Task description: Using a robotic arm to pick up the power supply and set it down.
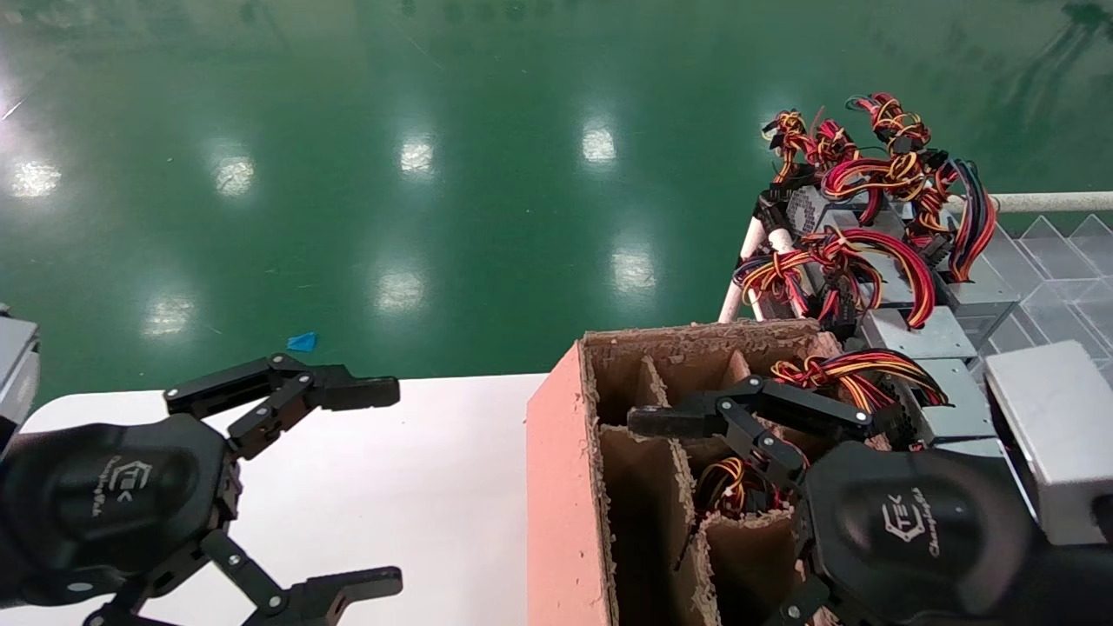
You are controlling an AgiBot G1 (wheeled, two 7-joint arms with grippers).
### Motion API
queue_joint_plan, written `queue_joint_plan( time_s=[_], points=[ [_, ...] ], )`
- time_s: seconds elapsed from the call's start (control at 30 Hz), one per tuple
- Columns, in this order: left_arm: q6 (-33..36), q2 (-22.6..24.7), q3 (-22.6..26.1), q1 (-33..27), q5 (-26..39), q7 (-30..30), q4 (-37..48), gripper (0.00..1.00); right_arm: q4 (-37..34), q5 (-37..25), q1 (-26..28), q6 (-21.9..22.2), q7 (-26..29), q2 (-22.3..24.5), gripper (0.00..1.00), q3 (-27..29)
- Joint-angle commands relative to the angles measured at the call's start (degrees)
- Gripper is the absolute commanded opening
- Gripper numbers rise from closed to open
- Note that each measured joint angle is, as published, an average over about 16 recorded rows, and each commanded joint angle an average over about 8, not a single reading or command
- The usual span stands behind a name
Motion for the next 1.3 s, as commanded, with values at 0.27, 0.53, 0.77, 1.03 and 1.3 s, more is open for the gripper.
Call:
queue_joint_plan(
  time_s=[0.27, 0.53, 0.77, 1.03, 1.3],
  points=[
    [0.0, 0.0, 0.0, 0.0, 0.0, 0.0, 0.0, 1.0, -0.1, 0.1, 0.0, 0.0, 0.0, 0.0, 1.0, 0.0],
    [0.0, 0.0, 0.0, 0.0, 0.0, 0.0, 0.0, 1.0, -0.7, 0.0, 0.2, 0.1, -0.3, -0.1, 1.0, 0.1],
    [0.0, 0.0, 0.0, 0.0, 0.0, 0.0, 0.0, 1.0, -1.0, -0.1, 0.3, 0.1, -0.3, -0.1, 1.0, 0.1],
    [0.0, 0.0, 0.0, 0.0, 0.0, 0.0, 0.0, 1.0, -1.1, -0.2, 0.4, 0.1, -0.4, -0.1, 1.0, 0.2],
    [0.0, 0.0, 0.0, 0.0, 0.0, 0.0, 0.0, 1.0, -1.2, -0.2, 0.4, 0.2, -0.4, -0.1, 1.0, 0.2]
  ],
)
